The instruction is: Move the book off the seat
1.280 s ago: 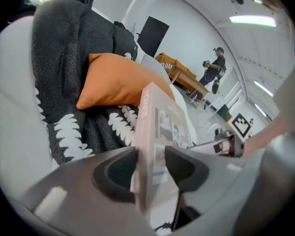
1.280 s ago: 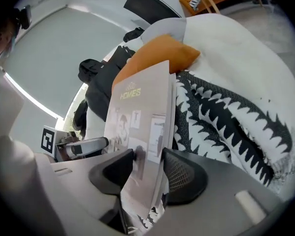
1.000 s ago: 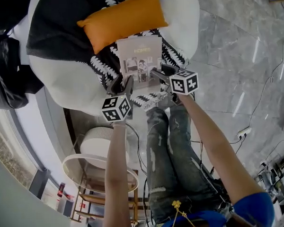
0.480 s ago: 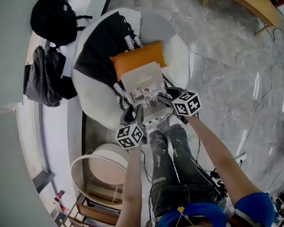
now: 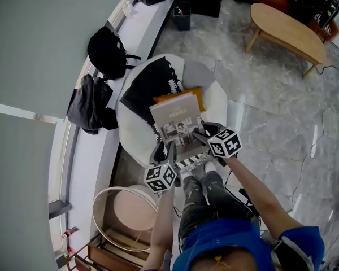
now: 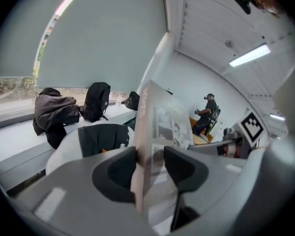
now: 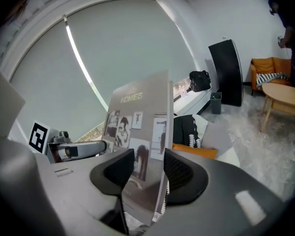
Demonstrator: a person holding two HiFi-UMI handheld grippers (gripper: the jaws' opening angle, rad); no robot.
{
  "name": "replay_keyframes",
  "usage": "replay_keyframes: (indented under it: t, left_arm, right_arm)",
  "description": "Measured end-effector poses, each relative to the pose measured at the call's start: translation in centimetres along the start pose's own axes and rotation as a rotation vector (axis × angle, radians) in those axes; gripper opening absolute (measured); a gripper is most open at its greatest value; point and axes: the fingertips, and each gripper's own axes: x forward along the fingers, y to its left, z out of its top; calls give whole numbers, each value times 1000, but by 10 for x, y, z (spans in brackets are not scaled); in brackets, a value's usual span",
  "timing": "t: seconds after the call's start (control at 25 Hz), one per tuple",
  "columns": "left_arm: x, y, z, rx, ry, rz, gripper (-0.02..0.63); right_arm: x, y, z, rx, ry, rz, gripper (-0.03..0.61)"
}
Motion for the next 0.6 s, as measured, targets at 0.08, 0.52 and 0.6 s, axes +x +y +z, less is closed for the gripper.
replay_keyframes:
  t: [0.08, 0.52, 0.6]
  left_arm:
    - [-25, -14, 11, -5, -9, 11, 170]
    - [-104, -70, 31, -50, -73, 42, 167]
    - [-113, -75, 36, -49, -87, 41, 167]
  right_arm:
    - [-23, 18, 8, -10, -10, -2, 176]
    - [-105, 71, 31, -152, -30, 15, 176]
    - [-113, 78, 36, -176, -40, 22, 176]
